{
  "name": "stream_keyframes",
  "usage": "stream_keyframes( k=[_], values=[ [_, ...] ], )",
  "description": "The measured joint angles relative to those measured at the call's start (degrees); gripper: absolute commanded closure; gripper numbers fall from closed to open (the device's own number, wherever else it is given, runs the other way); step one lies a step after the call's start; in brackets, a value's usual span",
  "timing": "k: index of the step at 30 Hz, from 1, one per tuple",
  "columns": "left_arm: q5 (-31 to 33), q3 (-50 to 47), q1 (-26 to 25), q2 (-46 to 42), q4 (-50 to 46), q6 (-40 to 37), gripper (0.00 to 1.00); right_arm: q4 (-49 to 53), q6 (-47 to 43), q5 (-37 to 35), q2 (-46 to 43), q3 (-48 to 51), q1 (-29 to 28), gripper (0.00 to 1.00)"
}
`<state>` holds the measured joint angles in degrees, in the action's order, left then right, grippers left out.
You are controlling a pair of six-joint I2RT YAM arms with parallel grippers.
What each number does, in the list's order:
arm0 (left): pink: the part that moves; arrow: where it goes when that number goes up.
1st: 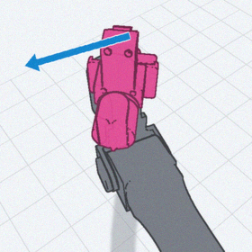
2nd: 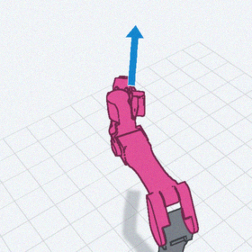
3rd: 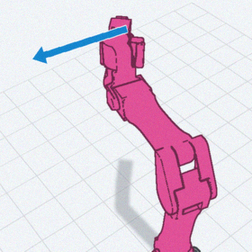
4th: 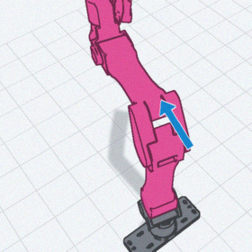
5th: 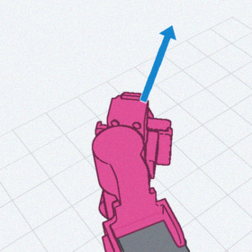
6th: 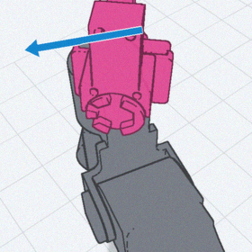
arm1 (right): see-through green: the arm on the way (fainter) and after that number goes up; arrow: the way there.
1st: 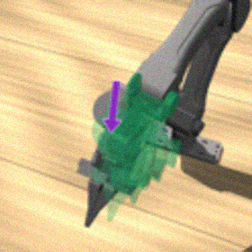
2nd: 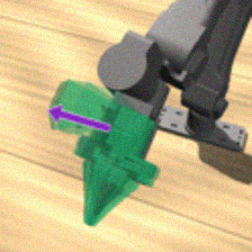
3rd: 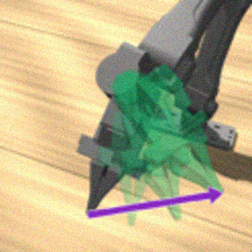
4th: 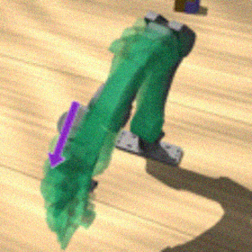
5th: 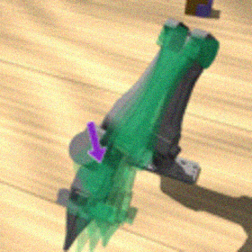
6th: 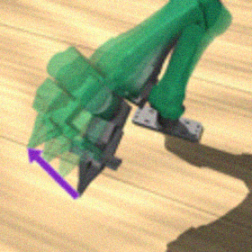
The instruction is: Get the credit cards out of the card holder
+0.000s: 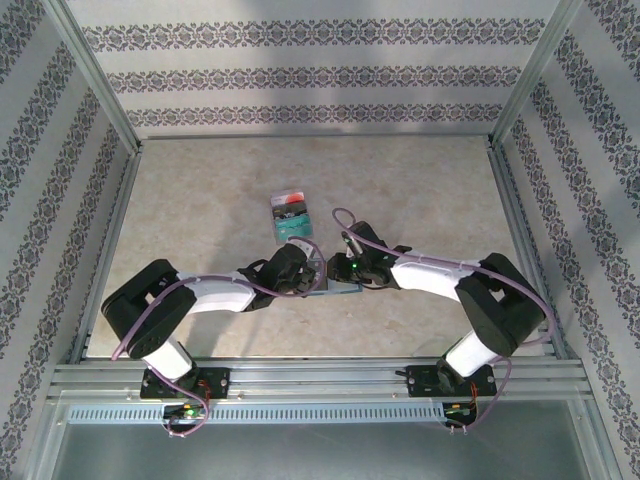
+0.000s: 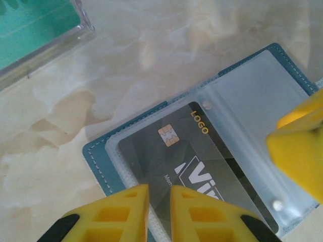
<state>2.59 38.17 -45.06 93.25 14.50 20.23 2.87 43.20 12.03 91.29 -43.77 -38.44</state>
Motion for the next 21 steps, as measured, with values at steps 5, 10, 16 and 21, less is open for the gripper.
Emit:
stream_keyframes(
  k=[5,10,16,21],
  values=[
    [-1.6,0.0,1.0,0.9,1.4,0.9,0.89,-1.1,0.3,1.6,3.0,-1.1,0.1,0.74],
    [-3.1,0.0,2.0,1.9,2.7,1.7,0.92,-2.5,0.4,2.6,4.2,-2.3,0.1,0.75],
    [-4.3,0.0,2.3,2.4,3.8,2.3,0.94,-3.1,0.5,2.9,4.2,-2.4,0.1,0.75],
    [-4.6,0.0,2.4,2.6,4.2,2.6,0.94,-3.1,1.1,3.1,4.3,-2.4,0.7,0.75]
  ],
)
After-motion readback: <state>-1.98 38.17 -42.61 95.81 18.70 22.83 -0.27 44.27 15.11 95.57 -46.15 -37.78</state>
